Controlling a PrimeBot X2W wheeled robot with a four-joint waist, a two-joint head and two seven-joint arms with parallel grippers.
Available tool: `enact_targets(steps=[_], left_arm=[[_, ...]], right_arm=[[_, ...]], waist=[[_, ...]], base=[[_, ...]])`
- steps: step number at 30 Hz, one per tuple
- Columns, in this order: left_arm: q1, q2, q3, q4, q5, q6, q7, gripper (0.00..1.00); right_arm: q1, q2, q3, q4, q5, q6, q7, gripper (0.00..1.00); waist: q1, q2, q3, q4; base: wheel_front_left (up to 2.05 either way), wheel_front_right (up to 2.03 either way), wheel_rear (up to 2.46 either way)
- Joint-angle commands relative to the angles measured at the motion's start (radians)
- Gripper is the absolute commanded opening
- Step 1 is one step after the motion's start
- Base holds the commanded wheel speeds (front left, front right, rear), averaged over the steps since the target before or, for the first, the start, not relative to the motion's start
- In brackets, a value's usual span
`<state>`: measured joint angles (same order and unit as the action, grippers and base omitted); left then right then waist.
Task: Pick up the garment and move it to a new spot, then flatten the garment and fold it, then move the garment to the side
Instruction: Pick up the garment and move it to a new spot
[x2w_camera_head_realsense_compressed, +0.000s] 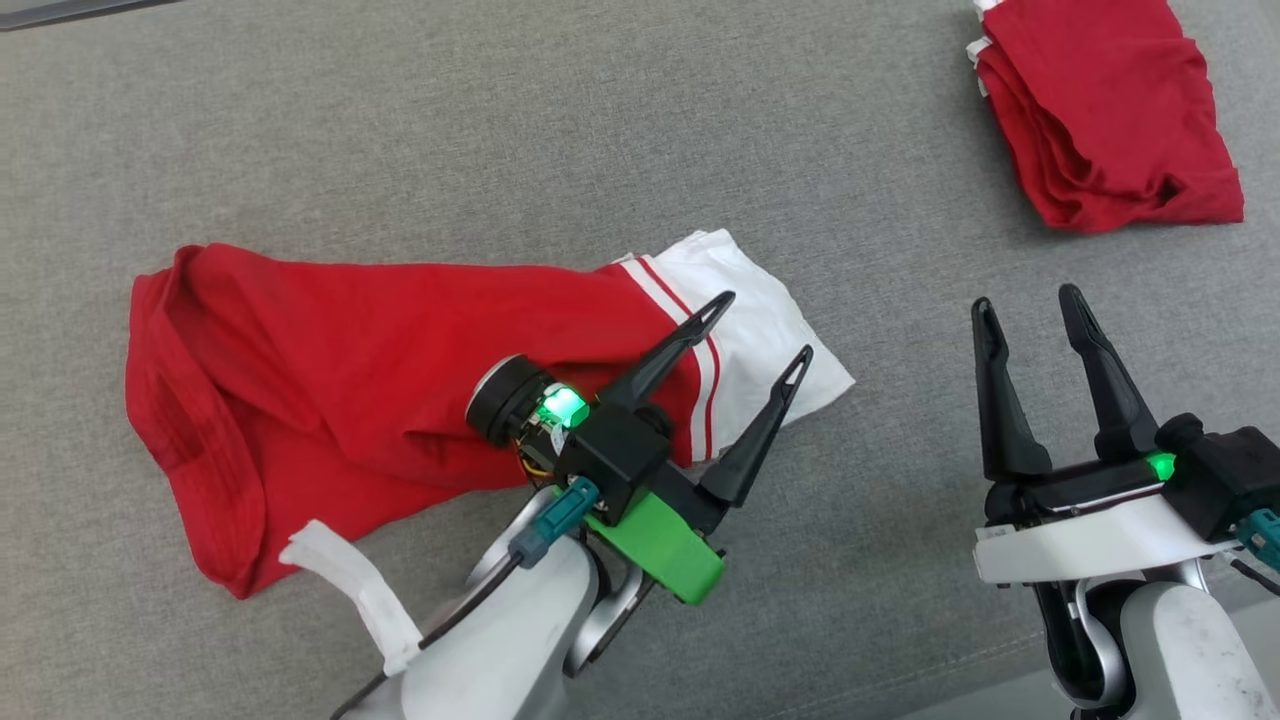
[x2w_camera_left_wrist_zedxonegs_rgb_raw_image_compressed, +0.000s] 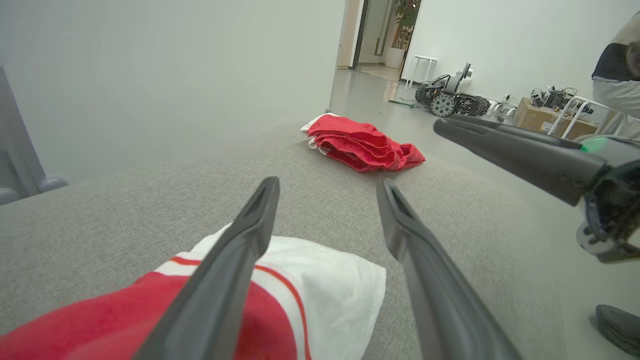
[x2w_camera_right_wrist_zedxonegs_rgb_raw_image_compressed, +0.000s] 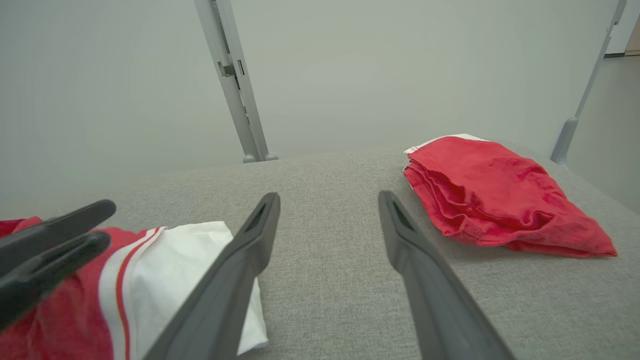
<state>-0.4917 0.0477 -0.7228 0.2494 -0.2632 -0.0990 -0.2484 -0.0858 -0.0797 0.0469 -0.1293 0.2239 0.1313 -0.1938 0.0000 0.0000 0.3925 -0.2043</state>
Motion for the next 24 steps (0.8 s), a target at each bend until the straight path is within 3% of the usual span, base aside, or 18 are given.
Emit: enact_targets(steps=[1, 7, 16, 20, 24], left_arm=[[0.001, 0.009, 0.013, -0.019, -0.005, 0.013, -0.008, 1.0], [0.057, 0.053, 0.12, -0.094, -0.027, 0.091, -0.016, 1.0], [0.174, 0.165, 0.355, -0.113, -0.086, 0.21, -0.017, 1.0], [0.234, 0.197, 0.436, -0.123, -0.103, 0.231, -0.017, 1.0], [0.292, 0.209, 0.479, -0.127, -0.113, 0.221, -0.017, 1.0]], right_arm=[[-0.002, -0.008, -0.002, 0.002, -0.009, -0.001, 0.004, 1.0], [0.019, -0.021, -0.009, -0.01, -0.017, -0.001, 0.026, 1.0], [0.059, -0.033, -0.027, -0.032, -0.024, -0.001, 0.066, 1.0], [0.072, -0.039, -0.032, -0.038, -0.025, -0.001, 0.082, 1.0], [0.092, -0.042, -0.029, -0.031, -0.021, -0.001, 0.094, 1.0]], waist=[[0.0, 0.0, -0.048, 0.052], [0.0, 0.0, -0.109, 0.129], [0.0, 0.0, -0.167, 0.214], [0.0, 0.0, -0.189, 0.234], [0.0, 0.0, -0.22, 0.239]], base=[[0.0, 0.0, 0.0], [0.0, 0.0, 0.0], [0.0, 0.0, 0.0], [0.0, 0.0, 0.0], [0.0, 0.0, 0.0]])
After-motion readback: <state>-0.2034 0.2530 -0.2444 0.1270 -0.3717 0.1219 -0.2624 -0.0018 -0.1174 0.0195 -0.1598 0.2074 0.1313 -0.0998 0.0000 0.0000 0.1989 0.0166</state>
